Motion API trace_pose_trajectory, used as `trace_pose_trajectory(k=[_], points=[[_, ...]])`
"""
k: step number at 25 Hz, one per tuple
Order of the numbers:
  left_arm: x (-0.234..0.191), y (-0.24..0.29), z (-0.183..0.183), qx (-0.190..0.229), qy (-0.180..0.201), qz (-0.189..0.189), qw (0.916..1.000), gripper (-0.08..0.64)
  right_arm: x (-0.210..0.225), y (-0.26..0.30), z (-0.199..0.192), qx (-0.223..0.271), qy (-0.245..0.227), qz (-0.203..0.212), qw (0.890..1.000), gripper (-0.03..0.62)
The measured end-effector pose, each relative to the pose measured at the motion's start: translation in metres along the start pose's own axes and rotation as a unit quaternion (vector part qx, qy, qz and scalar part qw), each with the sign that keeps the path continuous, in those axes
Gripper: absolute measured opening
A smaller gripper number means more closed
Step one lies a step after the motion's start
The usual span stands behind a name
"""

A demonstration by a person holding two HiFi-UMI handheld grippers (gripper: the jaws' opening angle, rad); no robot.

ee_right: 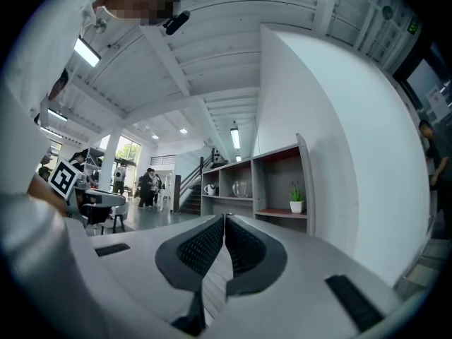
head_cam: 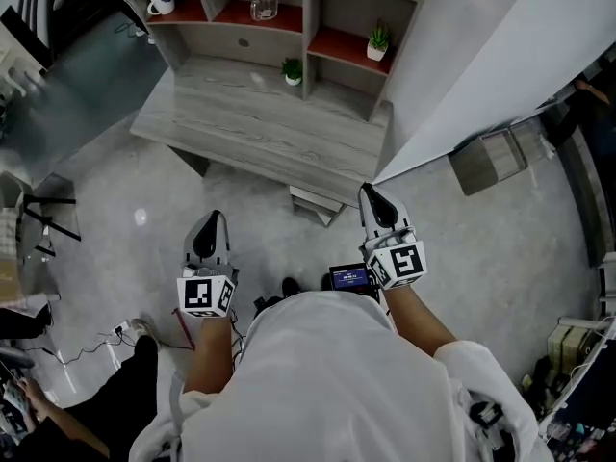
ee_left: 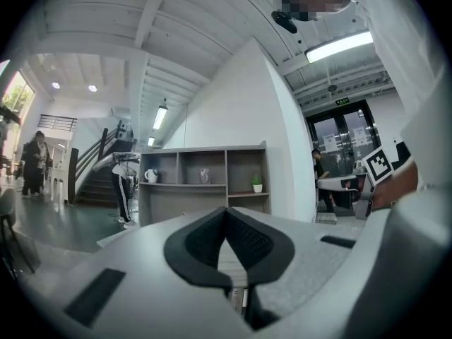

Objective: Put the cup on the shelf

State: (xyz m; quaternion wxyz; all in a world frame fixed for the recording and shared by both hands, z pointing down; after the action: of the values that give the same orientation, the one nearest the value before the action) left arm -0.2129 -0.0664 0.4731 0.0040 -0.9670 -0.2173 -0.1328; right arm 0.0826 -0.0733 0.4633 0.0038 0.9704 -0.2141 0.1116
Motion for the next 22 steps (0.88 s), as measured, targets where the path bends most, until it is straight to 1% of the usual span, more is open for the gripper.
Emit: trace_pose_trajectory(k=[5,15,18,22], points=[[0.008,0.005,0.003,-0.002,0.001,0.002,1.0,0.009,0.003,0.0,-0.001,0.003,0.006,0.004,1.0,0.034],[0.006,0.0,-0.001,-0.009,-0.005,0.013,0.9999,0.009,-0.005,0.005,-0.002,-0.003,0.004,0.018,1.0,0.034],[0.003,-0.002,-0.003,-0.012,-0.013,0.014,0.9997,0.009,-0.006,0.007,-0.001,-0.003,0.002,0.019,1.0,0.034],[-0.001,-0.001,-0.003,-0.006,-0.034,0.017,0.9992,0.009,-0.005,0.01,-0.001,-0.002,0.001,0.019,1.0,0.034]])
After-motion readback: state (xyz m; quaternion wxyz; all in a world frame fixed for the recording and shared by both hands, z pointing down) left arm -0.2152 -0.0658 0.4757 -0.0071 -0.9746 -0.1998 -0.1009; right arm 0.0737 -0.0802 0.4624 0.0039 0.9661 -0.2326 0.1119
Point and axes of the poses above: the fingertips, and each gripper's own axes: y forward along the fingers, x to its right, z out of its top, the point moved 1 cm from there along -y, backward along the fingers, and after that the axes turned 13 degrees about y, right-handed, at the moved point
